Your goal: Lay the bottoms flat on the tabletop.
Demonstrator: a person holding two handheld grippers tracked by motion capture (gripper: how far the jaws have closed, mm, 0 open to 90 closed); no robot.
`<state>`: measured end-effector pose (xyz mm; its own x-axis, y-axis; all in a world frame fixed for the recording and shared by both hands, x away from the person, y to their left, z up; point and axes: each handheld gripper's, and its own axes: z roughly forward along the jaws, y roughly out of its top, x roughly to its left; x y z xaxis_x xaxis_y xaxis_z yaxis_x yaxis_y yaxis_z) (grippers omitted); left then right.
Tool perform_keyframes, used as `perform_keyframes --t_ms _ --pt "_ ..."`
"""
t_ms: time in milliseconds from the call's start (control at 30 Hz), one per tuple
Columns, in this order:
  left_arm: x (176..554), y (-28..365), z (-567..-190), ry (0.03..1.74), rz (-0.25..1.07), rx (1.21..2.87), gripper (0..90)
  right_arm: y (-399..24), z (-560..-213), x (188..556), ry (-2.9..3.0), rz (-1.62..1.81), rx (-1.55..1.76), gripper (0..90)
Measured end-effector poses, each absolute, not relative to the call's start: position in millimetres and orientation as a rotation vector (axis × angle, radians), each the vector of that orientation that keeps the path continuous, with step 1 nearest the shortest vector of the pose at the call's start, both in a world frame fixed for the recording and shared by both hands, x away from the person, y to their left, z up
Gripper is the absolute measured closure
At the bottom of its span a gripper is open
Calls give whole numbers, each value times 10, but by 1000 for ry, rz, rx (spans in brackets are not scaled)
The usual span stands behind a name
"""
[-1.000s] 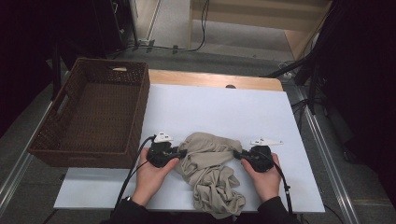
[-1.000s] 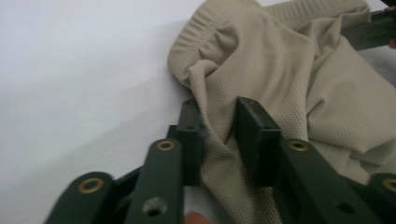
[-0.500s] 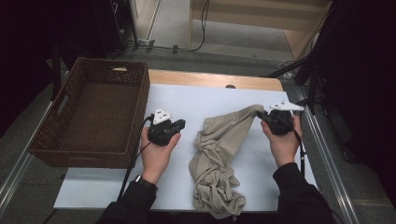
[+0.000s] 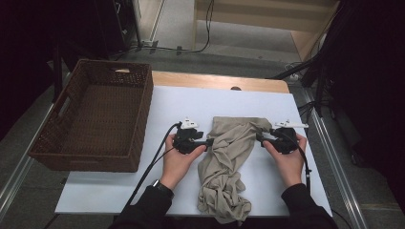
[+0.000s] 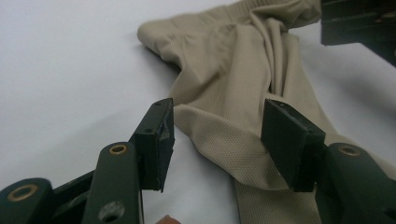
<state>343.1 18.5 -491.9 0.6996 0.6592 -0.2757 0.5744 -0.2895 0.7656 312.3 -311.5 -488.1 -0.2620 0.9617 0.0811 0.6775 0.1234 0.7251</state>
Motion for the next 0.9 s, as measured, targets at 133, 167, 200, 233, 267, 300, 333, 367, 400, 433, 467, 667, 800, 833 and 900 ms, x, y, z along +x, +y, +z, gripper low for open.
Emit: perform_keyframes --t_ms 133,167,200,233,267,300,333,367,400,433,467,667,800,833,900 --pt "3444 117 -5024 979 77 2034 448 -3026 -4965 2990 2025 996 1587 335" --pt "3435 99 -5049 973 74 2049 463 -2973 -4996 2961 2060 997 1567 335" --pt "3414 69 -5085 958 71 2073 496 -2849 -5054 2912 2120 976 1529 335" --pt "3414 69 -5085 958 71 2073 528 -2803 -5072 2897 2135 960 1517 335" --pt "3403 56 -5100 947 68 2088 528 -2803 -5072 2897 2135 960 1517 335" --pt "3388 44 -5108 935 66 2100 565 -2750 -5096 2877 2149 942 1511 335" --pt "3379 39 -5107 926 63 2114 596 -2696 -5127 2859 2163 936 1508 335" --pt "3376 37 -5111 925 57 2123 648 -2656 -5157 2854 2179 936 1502 335" --pt "3374 40 -5111 926 54 2128 719 -2574 -5197 2835 2174 895 1476 342" --pt "3373 47 -5108 923 56 2137 778 -2546 -5199 2826 2166 884 1469 380" --pt "3370 55 -5106 926 61 2149 778 -2546 -5199 2826 2166 884 1469 380" --pt "3345 138 -5103 908 53 2154 900 -2508 -5168 2782 2226 911 1424 836" --pt "3328 256 -5091 914 64 2140 900 -2592 -5166 2760 2245 951 1445 871" --pt "3327 302 -5088 913 72 2140 900 -2592 -5166 2760 2245 951 1445 871" --pt "3320 372 -5078 920 77 2132 900 -2686 -5168 2696 2235 942 1440 872"
